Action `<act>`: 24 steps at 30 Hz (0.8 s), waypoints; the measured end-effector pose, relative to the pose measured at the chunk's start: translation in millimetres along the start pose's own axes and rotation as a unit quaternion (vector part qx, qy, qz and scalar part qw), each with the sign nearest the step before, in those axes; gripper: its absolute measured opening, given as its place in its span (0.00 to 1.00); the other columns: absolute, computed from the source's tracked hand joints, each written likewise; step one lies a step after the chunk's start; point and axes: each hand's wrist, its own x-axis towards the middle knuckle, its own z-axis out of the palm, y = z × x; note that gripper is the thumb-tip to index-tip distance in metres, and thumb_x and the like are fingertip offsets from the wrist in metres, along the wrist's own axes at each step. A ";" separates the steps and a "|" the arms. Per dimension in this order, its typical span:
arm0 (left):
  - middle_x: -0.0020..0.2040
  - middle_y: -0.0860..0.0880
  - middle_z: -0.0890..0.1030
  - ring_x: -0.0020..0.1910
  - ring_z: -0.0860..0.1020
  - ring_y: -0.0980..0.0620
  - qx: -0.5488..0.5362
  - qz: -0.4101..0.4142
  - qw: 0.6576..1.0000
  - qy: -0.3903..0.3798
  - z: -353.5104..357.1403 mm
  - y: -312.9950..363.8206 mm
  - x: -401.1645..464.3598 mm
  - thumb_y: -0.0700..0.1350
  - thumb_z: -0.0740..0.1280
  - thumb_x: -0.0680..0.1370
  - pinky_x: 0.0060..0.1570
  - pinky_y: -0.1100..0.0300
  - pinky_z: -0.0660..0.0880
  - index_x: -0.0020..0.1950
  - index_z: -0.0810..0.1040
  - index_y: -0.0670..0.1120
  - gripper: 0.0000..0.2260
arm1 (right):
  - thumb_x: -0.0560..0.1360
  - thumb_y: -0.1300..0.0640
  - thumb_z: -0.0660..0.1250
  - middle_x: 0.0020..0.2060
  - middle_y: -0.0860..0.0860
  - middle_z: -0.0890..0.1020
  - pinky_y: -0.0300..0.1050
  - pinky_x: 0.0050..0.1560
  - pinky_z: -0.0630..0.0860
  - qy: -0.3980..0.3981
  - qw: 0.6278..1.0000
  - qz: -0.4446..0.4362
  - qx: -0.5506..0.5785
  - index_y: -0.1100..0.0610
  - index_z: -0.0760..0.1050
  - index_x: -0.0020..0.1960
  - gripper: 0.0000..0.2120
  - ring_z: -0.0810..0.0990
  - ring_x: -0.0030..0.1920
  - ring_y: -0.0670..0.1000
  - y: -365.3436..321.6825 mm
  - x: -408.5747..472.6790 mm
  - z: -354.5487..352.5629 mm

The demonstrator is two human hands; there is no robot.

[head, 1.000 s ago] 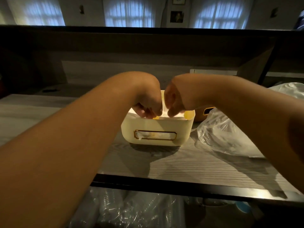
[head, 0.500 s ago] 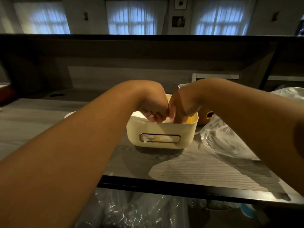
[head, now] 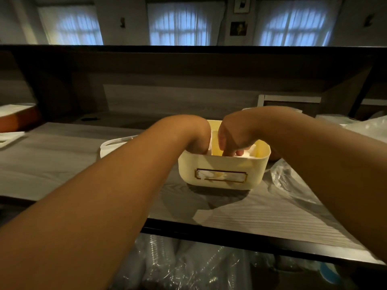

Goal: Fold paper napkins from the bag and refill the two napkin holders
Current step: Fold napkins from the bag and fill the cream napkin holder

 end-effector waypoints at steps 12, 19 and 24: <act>0.48 0.45 0.84 0.46 0.83 0.47 -0.112 -0.049 0.975 0.184 -41.0 -66.4 -21.8 0.36 0.68 0.78 0.52 0.49 0.82 0.54 0.84 0.46 0.09 | 0.79 0.50 0.67 0.47 0.51 0.82 0.45 0.48 0.70 0.218 0.969 -0.074 -0.091 0.54 0.80 0.57 0.10 0.78 0.46 0.51 -62.4 9.7 -33.8; 0.51 0.43 0.83 0.50 0.81 0.43 -0.058 -0.135 0.977 0.154 6.5 -148.7 -32.1 0.40 0.71 0.77 0.55 0.48 0.79 0.54 0.84 0.44 0.08 | 0.78 0.57 0.69 0.37 0.50 0.74 0.47 0.48 0.70 0.179 0.972 -0.102 -0.109 0.53 0.73 0.48 0.04 0.72 0.37 0.49 -159.4 67.4 -24.6; 0.59 0.45 0.81 0.57 0.79 0.45 -0.076 -0.156 0.979 0.105 52.7 -188.5 -29.1 0.42 0.71 0.77 0.59 0.51 0.78 0.64 0.81 0.47 0.15 | 0.75 0.59 0.72 0.41 0.51 0.76 0.48 0.53 0.74 0.112 0.984 -0.069 -0.121 0.57 0.78 0.58 0.12 0.77 0.48 0.53 -181.5 102.3 -4.2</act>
